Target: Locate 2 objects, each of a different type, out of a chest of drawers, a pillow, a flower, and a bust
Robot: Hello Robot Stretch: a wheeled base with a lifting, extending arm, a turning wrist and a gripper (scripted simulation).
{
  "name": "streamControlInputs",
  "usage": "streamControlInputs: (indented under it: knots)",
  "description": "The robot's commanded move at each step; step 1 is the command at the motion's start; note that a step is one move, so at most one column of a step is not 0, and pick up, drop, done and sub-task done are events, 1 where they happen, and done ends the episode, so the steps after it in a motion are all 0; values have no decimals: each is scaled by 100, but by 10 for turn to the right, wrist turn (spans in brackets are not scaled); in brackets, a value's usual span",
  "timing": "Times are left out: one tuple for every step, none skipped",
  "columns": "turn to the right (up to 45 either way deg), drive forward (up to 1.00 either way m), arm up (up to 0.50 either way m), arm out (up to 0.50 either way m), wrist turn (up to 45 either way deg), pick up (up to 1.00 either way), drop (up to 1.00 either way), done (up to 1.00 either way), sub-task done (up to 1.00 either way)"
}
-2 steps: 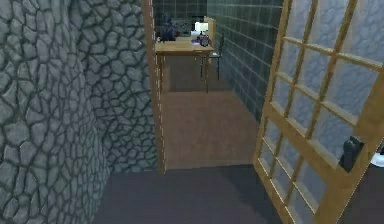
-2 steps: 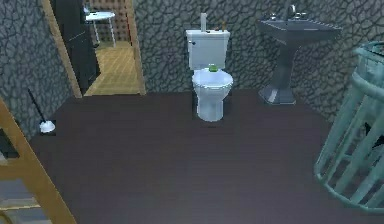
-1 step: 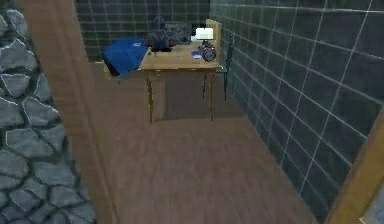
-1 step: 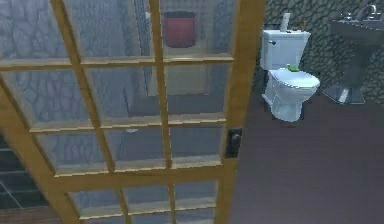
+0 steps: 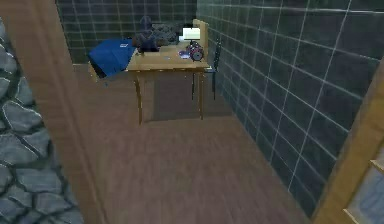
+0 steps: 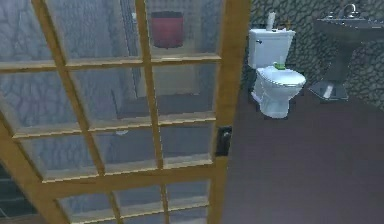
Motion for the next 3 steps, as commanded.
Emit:
streamControlInputs:
  knots:
    - [0,35,0,0,0,0,0,0,0]
    - [-60,0,0,0,0,0,0,0,0]
    - [0,30,0,0,0,0,0,0,0]
